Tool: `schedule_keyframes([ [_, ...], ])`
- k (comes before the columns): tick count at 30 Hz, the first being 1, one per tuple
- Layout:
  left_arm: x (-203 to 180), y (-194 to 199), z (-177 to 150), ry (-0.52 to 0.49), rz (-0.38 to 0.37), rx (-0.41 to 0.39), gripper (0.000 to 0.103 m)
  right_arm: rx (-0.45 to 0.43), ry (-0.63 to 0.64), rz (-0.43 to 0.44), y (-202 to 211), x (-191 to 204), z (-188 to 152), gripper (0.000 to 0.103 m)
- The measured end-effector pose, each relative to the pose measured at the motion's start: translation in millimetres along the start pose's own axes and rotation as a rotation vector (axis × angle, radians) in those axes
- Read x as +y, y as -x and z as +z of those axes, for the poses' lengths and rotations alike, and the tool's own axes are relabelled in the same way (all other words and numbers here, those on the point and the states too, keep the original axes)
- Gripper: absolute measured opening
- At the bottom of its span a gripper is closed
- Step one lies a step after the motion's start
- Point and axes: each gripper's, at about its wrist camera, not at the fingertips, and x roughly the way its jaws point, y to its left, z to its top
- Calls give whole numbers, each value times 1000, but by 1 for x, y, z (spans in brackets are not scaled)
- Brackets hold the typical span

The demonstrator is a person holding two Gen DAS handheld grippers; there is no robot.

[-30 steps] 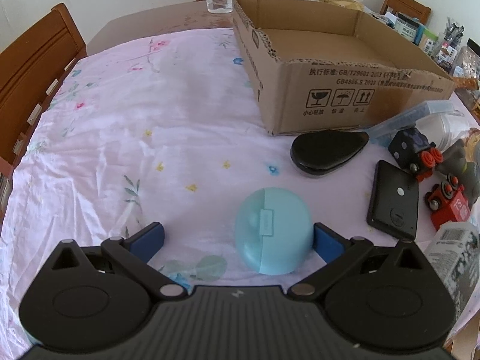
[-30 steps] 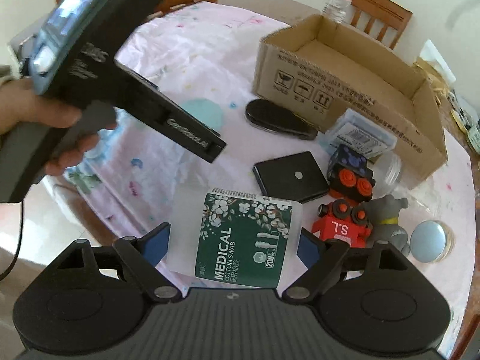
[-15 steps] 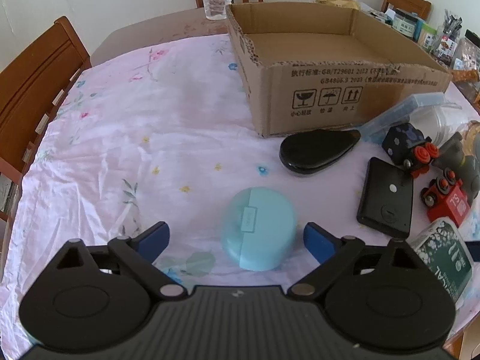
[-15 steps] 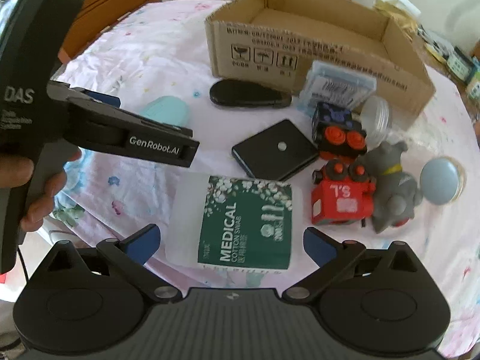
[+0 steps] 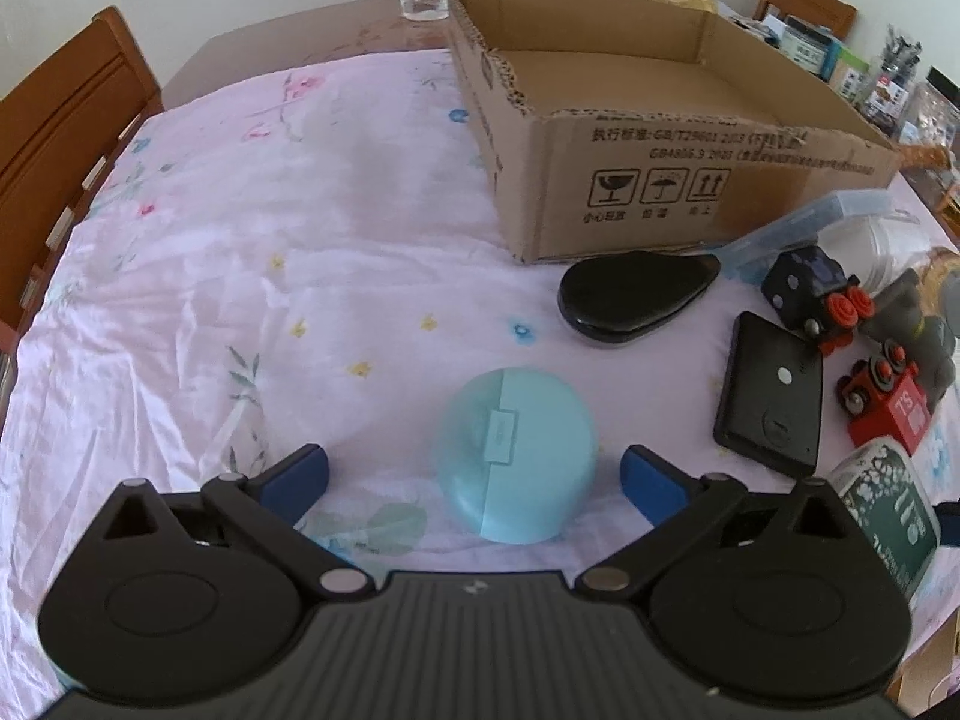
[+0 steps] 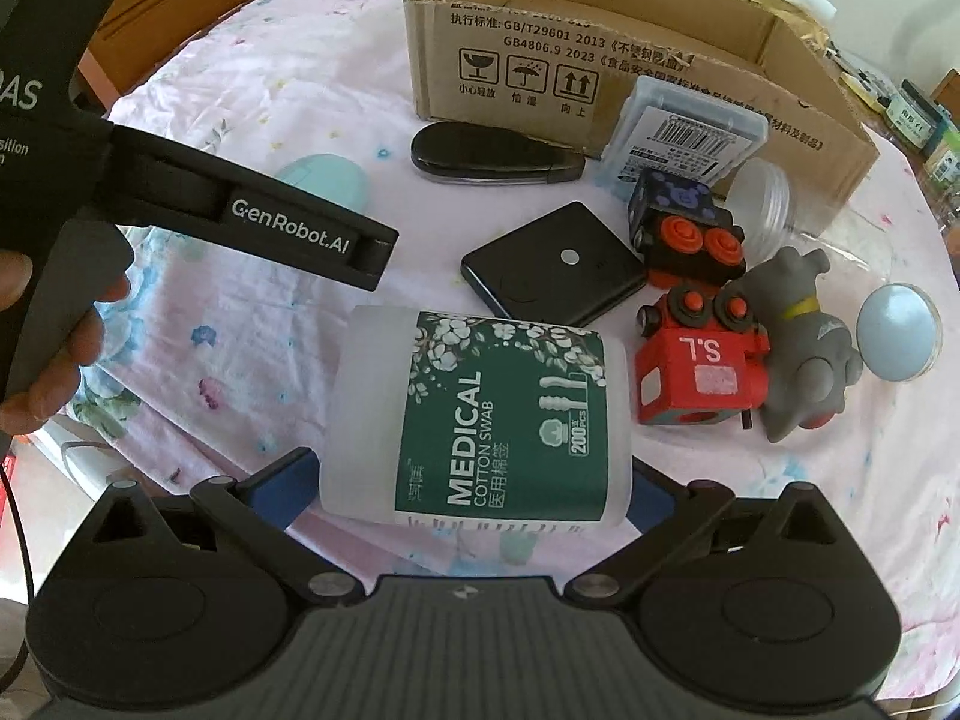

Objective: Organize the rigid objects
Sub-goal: 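Close the left gripper on the blue case while the right gripper grasps the MEDICAL tub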

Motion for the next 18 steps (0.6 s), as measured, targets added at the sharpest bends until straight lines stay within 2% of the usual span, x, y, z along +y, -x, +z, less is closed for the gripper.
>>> schedule_keyframes([
  [2, -3, 1, 0, -43, 2, -18, 100, 0, 0, 4, 1, -1, 0, 103],
  [7, -11, 9, 2, -86, -36, -39, 70, -10, 0, 6, 3, -1, -3, 103],
  [9, -12, 10, 3, -82, -47, -34, 65, -15, 1, 4, 3, -2, -4, 103],
  [14, -13, 10, 2, -61, -44, -48, 65, 0, -6, -6, 4, -1, -1, 103],
  [18, -13, 11, 0, -64, -48, -50, 64, -28, -6, -24, 12, 0, 5, 101],
])
